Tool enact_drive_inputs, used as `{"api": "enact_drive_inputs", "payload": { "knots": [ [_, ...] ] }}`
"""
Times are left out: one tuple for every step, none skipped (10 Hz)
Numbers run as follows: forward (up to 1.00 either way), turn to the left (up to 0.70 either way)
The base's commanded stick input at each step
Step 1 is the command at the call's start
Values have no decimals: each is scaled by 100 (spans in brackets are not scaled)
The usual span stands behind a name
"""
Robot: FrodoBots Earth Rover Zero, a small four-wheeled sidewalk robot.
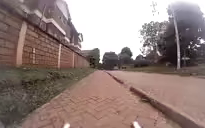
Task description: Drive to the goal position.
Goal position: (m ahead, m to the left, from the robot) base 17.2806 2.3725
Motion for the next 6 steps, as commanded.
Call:
{"api": "enact_drive_inputs", "payload": {
  "knots": [
    [70,9],
    [70,5],
    [70,0],
    [70,16],
    [70,18],
    [70,8]
  ]
}}
